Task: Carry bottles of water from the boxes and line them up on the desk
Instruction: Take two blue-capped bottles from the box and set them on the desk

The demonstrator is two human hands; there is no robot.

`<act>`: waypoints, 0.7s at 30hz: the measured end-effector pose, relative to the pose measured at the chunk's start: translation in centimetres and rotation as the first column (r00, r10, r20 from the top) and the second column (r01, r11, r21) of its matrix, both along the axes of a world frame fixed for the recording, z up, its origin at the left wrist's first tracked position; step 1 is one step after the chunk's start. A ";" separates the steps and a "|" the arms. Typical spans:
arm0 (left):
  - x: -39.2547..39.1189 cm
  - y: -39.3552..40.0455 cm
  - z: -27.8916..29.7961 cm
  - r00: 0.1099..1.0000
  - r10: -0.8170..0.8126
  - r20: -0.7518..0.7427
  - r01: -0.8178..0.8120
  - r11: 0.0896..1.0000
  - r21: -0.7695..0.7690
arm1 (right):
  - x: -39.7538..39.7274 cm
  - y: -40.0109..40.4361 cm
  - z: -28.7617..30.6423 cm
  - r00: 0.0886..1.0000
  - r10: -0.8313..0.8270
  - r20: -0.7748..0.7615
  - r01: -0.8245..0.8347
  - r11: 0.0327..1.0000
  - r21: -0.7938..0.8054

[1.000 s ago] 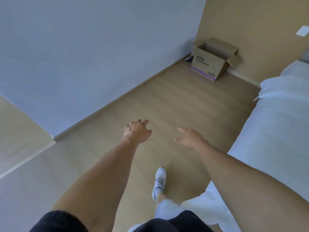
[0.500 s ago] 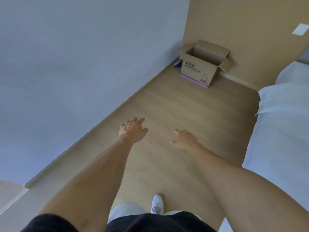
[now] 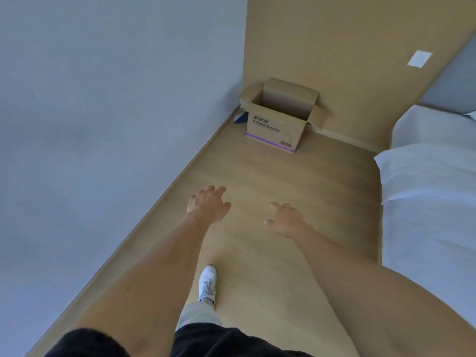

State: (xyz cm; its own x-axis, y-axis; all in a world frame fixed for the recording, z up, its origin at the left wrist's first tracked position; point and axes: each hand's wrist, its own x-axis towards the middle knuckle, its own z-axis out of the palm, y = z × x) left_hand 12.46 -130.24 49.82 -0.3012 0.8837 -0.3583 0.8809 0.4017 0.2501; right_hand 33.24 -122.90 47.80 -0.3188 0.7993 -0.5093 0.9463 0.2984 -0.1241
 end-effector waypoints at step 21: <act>-13.0 41.0 -1.6 0.938 -0.346 -0.007 0.346 0.938 -0.016 | -12.0 34.3 0.8 0.954 -0.300 -0.025 0.299 0.954 -0.030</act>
